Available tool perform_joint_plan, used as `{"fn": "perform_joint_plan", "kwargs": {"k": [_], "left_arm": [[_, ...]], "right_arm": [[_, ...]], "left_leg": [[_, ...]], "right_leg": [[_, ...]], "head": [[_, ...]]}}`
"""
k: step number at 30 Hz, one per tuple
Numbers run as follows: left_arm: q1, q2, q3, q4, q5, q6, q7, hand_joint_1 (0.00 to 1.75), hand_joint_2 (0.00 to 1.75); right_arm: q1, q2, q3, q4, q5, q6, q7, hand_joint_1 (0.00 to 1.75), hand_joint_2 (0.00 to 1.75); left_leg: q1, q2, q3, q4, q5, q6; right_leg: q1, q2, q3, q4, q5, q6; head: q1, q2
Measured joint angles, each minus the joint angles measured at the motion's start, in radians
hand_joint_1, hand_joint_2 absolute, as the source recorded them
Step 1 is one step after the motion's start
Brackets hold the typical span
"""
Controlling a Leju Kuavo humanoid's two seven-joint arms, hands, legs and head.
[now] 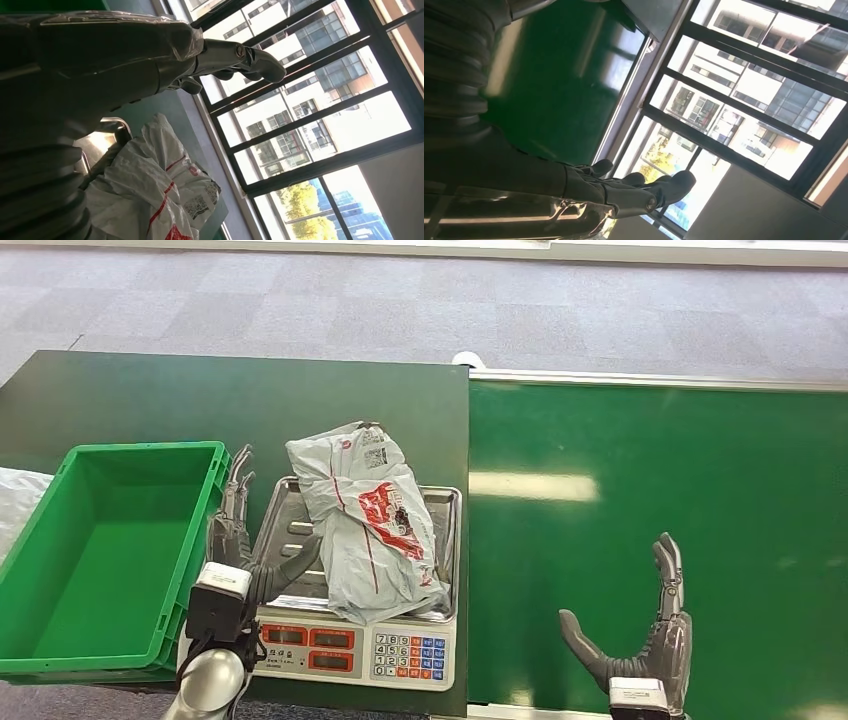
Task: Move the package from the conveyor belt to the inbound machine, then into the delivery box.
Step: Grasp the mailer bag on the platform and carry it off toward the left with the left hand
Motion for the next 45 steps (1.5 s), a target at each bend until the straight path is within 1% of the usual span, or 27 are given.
{"fn": "perform_joint_plan", "kwargs": {"k": [4, 7, 14, 18, 19, 21, 23, 30, 31, 32, 34, 35, 36, 38, 39, 45], "left_arm": [[-0.007, -0.002, -0.002, 0.000, -0.038, -0.014, 0.016, 0.00, 1.75], [-0.035, -0.003, -0.012, 0.006, -0.123, -0.044, 0.067, 0.00, 1.75], [-0.156, -0.009, -0.058, 0.100, -0.391, -0.183, 0.273, 0.00, 1.75], [-0.214, -0.020, -0.086, 0.195, -0.572, -0.265, 0.402, 0.00, 1.75], [-0.225, -0.024, -0.093, 0.223, -0.608, -0.283, 0.423, 0.00, 1.75], [-0.247, -0.033, -0.105, 0.285, -0.659, -0.309, 0.446, 0.00, 1.75], [-0.267, -0.042, -0.115, 0.342, -0.681, -0.321, 0.451, 0.00, 1.75], [-0.357, -0.075, -0.143, 0.514, -0.700, -0.359, 0.452, 0.01, 1.75], [-0.368, -0.079, -0.145, 0.536, -0.700, -0.366, 0.452, 0.14, 1.75], [-0.378, -0.083, -0.147, 0.555, -0.699, -0.374, 0.451, 0.40, 1.75], [-0.396, -0.091, -0.148, 0.590, -0.684, -0.398, 0.439, 1.06, 1.75], [-0.404, -0.095, -0.148, 0.606, -0.668, -0.415, 0.426, 1.31, 1.75], [-0.412, -0.098, -0.147, 0.621, -0.646, -0.435, 0.410, 1.40, 1.75], [-0.425, -0.106, -0.145, 0.651, -0.603, -0.468, 0.378, 1.44, 1.75], [-0.431, -0.109, -0.145, 0.664, -0.585, -0.477, 0.366, 1.43, 1.75], [-0.454, -0.117, -0.141, 0.704, -0.531, -0.484, 0.332, 1.41, 1.75]], "right_arm": [[0.000, 0.005, 0.000, -0.001, 0.008, 0.014, 0.000, 0.00, 1.75], [-0.001, 0.011, 0.000, -0.006, 0.024, 0.032, 0.000, 0.00, 1.75], [-0.022, 0.013, 0.010, -0.010, 0.036, 0.080, -0.010, 0.00, 1.75], [-0.052, 0.011, 0.022, 0.002, 0.025, 0.103, -0.023, 0.00, 1.75], [-0.061, 0.010, 0.024, 0.008, 0.022, 0.107, -0.023, 0.00, 1.75], [-0.077, 0.010, 0.027, 0.022, 0.015, 0.115, -0.025, 0.00, 1.75], [-0.089, 0.009, 0.030, 0.036, 0.004, 0.124, -0.029, 0.00, 1.75], [-0.125, 0.008, 0.031, 0.079, -0.024, 0.145, -0.034, 0.00, 1.75], [-0.131, 0.008, 0.031, 0.085, -0.024, 0.147, -0.034, 0.00, 1.75], [-0.136, 0.008, 0.031, 0.092, -0.025, 0.149, -0.034, 0.00, 1.75], [-0.148, 0.008, 0.032, 0.105, -0.026, 0.152, -0.034, 0.00, 1.75], [-0.154, 0.008, 0.032, 0.113, -0.027, 0.154, -0.033, 0.00, 1.75], [-0.161, 0.009, 0.032, 0.120, -0.029, 0.156, -0.031, 0.00, 1.75], [-0.176, 0.009, 0.033, 0.135, -0.033, 0.159, -0.024, 0.00, 1.75], [-0.182, 0.010, 0.033, 0.141, -0.035, 0.160, -0.021, 0.00, 1.75], [-0.193, 0.014, 0.033, 0.160, -0.039, 0.160, -0.011, 0.00, 1.75]], "left_leg": [[0.000, 0.000, 0.000, 0.000, 0.000, 0.000], [0.000, 0.000, 0.000, 0.000, 0.000, 0.000], [0.000, 0.000, 0.001, 0.000, 0.001, 0.000], [0.000, 0.000, 0.001, 0.000, 0.001, 0.000], [0.000, 0.000, 0.000, 0.000, 0.001, 0.000], [0.000, -0.001, 0.000, 0.000, 0.001, 0.000], [0.000, -0.001, 0.000, 0.000, 0.000, 0.000], [0.000, -0.003, 0.001, 0.000, 0.001, 0.000], [0.000, -0.003, 0.002, 0.000, 0.001, 0.000], [0.000, -0.003, 0.003, 0.000, 0.001, 0.000], [0.000, -0.004, 0.005, 0.000, 0.001, 0.000], [-0.001, -0.005, 0.006, 0.000, 0.001, 0.000], [-0.001, -0.006, 0.007, 0.000, 0.001, 0.001], [-0.001, -0.007, 0.008, 0.000, 0.001, 0.001], [-0.001, -0.007, 0.008, 0.000, 0.001, 0.001], [-0.001, -0.008, 0.010, 0.000, 0.002, 0.002]], "right_leg": [[0.000, 0.000, 0.000, 0.000, 0.000, 0.000], [0.000, 0.000, 0.000, 0.000, 0.000, 0.000], [0.000, 0.000, 0.001, 0.000, 0.001, 0.000], [0.000, 0.000, 0.000, 0.000, 0.001, 0.000], [0.000, 0.000, 0.000, 0.000, 0.001, 0.000], [0.000, 0.000, 0.000, 0.000, 0.001, 0.000], [0.000, 0.000, 0.000, 0.000, 0.001, 0.000], [0.000, -0.001, 0.003, 0.000, 0.000, 0.000], [0.000, -0.002, 0.004, 0.000, 0.000, 0.000], [0.000, -0.002, 0.005, 0.000, 0.000, 0.000], [-0.001, -0.004, 0.008, 0.000, 0.000, 0.000], [-0.001, -0.004, 0.009, 0.000, 0.000, 0.000], [-0.001, -0.005, 0.010, 0.000, 0.000, 0.000], [-0.001, -0.006, 0.011, 0.000, 0.000, 0.001], [-0.001, -0.007, 0.012, 0.000, 0.000, 0.001], [-0.001, -0.007, 0.013, 0.000, 0.000, 0.001]], "head": [[0.000, 0.000], [0.000, 0.000], [0.000, 0.000], [0.000, 0.000], [0.000, 0.000], [0.000, 0.000], [0.000, 0.000], [0.000, 0.000], [0.000, 0.000], [0.000, 0.000], [0.000, 0.000], [0.000, 0.000], [0.000, 0.000], [0.000, 0.000], [0.000, 0.000], [0.000, 0.000]]}}
